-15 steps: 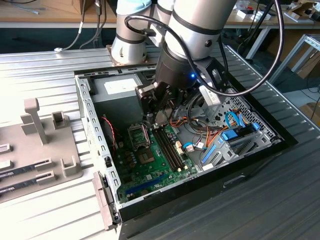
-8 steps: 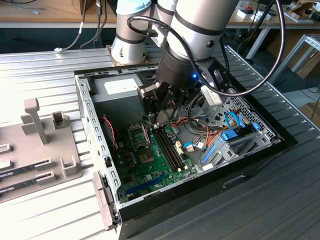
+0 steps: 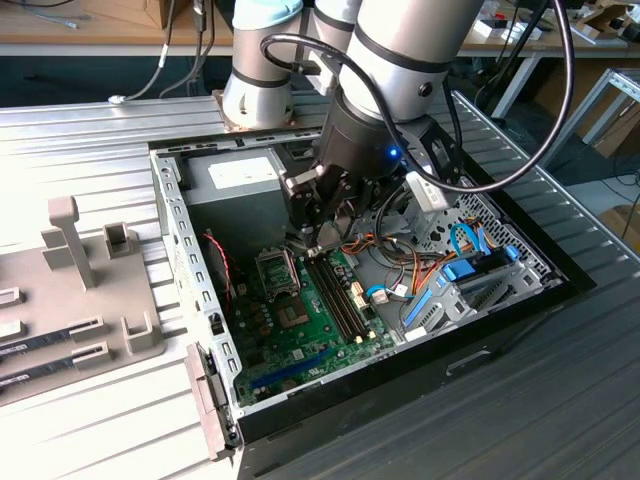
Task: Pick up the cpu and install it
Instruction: 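Pick up the cpu and move it towards the insertion slot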
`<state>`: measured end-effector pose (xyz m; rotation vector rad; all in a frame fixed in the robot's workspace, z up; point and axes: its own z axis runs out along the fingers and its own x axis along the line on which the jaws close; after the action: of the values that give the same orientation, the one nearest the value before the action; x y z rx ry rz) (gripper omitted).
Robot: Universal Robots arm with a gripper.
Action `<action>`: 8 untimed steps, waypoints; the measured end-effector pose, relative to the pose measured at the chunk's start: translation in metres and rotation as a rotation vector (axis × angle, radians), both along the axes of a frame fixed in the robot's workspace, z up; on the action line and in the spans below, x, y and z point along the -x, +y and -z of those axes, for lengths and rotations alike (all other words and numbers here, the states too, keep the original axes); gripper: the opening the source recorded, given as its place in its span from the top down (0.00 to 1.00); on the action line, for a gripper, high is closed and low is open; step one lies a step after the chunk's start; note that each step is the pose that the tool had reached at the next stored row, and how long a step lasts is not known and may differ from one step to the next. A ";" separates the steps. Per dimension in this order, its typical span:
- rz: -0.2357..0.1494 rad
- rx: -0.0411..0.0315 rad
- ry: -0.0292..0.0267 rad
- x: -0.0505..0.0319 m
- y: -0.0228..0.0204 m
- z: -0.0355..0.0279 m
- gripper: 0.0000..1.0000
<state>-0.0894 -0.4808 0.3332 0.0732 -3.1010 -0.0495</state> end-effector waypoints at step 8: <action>0.000 0.0001 0.0001 -0.0030 0.0003 0.0022 0.53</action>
<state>-0.0863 -0.4806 0.3310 0.0732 -3.1010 -0.0493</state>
